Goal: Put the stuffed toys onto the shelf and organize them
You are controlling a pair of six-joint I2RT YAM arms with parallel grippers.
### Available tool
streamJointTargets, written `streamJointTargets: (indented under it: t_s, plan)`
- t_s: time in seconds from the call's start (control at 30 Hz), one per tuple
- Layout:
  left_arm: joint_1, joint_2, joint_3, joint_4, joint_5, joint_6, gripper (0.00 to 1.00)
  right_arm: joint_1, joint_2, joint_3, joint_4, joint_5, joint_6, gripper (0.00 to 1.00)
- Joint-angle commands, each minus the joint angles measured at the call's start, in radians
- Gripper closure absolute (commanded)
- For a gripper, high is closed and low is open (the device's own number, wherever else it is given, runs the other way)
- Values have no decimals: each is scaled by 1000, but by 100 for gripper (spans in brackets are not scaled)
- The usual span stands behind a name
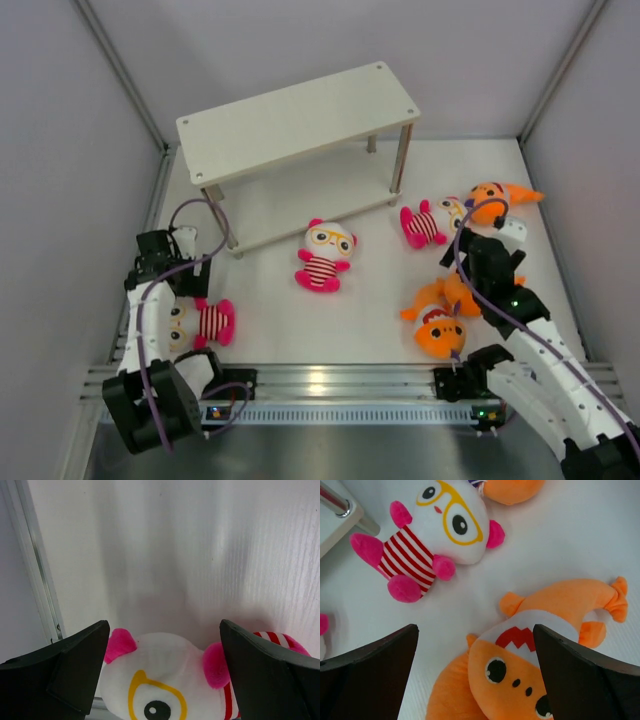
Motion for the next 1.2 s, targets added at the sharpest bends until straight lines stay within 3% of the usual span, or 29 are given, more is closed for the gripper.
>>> streamJointTargets:
  t_s: [0.0,0.1,0.23,0.4,0.57,0.73,0.93,1.17]
  plan:
    - [1,37,83,5,-31,-77,2,-11,14,98,36,-103,-58,1]
    - [1,83,149,9,-103,-139,2,-14,76,161,77,-242,-148,1]
    - [1,171,237,3,-88,-160,2,-69,265,311,40,-170,-130,1]
    - [-7,235,275,6,-24,-147,2,-371,427,418,86,-343,-105,1]
    - [-20,297,292,9,22,-152,2,-507,672,558,97,-403,-107,1]
    - [-26,352,306,12,16,-147,2,-534,911,774,69,-341,-143,1]
    - [-30,361,306,11,7,-149,2,-554,1134,963,-21,-467,-289,0]
    - [-28,332,304,9,-31,-135,2,-586,1179,929,-32,-575,-320,10]
